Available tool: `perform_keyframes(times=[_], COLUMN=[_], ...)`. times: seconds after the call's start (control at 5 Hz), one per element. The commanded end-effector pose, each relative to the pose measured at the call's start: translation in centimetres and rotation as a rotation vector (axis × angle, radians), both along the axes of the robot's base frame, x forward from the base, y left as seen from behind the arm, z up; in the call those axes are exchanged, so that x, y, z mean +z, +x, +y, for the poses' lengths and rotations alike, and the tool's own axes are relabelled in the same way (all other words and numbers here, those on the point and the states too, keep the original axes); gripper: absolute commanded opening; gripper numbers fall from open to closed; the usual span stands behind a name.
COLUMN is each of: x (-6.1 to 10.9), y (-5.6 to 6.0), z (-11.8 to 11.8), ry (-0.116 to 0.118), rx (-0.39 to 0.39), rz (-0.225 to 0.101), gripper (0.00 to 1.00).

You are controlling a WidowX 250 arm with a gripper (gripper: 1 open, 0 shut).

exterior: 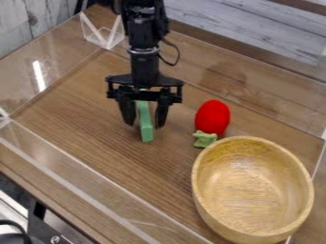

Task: Put the green block in the brown bowl

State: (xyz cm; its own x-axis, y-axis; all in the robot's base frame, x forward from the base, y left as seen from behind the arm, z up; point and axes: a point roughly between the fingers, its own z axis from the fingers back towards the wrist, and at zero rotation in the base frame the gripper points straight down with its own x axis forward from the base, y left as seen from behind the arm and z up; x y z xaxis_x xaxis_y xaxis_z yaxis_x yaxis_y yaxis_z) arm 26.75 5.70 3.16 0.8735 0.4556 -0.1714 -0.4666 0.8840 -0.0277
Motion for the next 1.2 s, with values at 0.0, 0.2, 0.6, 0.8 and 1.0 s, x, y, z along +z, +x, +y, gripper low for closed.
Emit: perform_keyframes(times=[0.0,0.2,0.6,0.8,1.0], x=[1.6,2.7,3.2,2.8,2.7], y=[1.2,1.1,1.3,1.3,1.0], z=[0.4,0.4,0.3,0.1,-0.1], ry=[-0.004,-0.027,-0.037,-0.024,-0.018], rx=[0.022,0.024,0.034,0.031,0.029], rz=[-0.053,-0.059,-0.064,-0.056,-0.044], gripper=[0.0,1.0,0.0,0.0,1.0])
